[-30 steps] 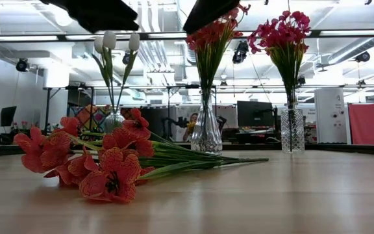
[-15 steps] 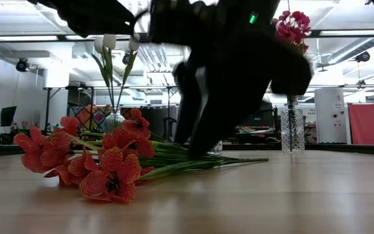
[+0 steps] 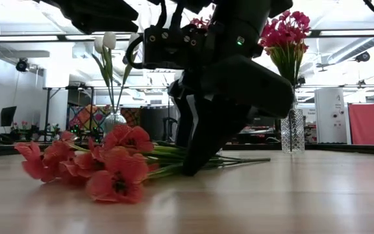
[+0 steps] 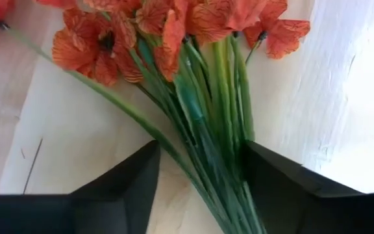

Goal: Sort flowers into vase by color
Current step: Put the orange flowers into the bottom transparent vase

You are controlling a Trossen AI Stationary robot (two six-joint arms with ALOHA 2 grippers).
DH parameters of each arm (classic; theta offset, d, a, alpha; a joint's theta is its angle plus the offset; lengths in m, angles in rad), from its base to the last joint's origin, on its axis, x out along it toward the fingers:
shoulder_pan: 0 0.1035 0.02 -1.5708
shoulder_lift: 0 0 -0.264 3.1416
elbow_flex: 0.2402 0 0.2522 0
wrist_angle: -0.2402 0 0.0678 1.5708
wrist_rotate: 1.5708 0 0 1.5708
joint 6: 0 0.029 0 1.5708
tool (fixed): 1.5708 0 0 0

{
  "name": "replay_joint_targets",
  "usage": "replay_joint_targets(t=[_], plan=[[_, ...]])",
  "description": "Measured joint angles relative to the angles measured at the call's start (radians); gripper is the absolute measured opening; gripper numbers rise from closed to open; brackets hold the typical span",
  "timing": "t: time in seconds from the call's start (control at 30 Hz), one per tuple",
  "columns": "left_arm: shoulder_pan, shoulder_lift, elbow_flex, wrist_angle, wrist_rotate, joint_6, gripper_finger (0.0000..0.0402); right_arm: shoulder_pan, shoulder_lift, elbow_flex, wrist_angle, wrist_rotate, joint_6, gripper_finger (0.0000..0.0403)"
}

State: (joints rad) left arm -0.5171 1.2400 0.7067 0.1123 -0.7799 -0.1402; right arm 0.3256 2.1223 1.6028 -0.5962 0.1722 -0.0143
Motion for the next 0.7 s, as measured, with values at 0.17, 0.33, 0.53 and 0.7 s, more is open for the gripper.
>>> replay_joint_targets(t=[0.17,0.33,0.53,0.7], plan=[[0.000,0.000,0.000,0.000,0.000,0.000,0.0236,0.000,0.000,-0.001,0.014,0.005,0.001,0.0130],[0.000,0.000,0.000,0.000,0.000,0.000,0.0236,-0.001,0.000,-0.002,0.012,0.015,0.002,0.0059],[0.000,-0.014,0.000,0.008,-0.040,0.057,0.0236,0.003,-0.007,-0.002,0.001,0.017,-0.009,0.0020],[0.000,-0.031,0.025,0.005,-0.050,0.119,0.0236,0.039,-0.062,-0.004,-0.058,0.011,0.014,0.0019]])
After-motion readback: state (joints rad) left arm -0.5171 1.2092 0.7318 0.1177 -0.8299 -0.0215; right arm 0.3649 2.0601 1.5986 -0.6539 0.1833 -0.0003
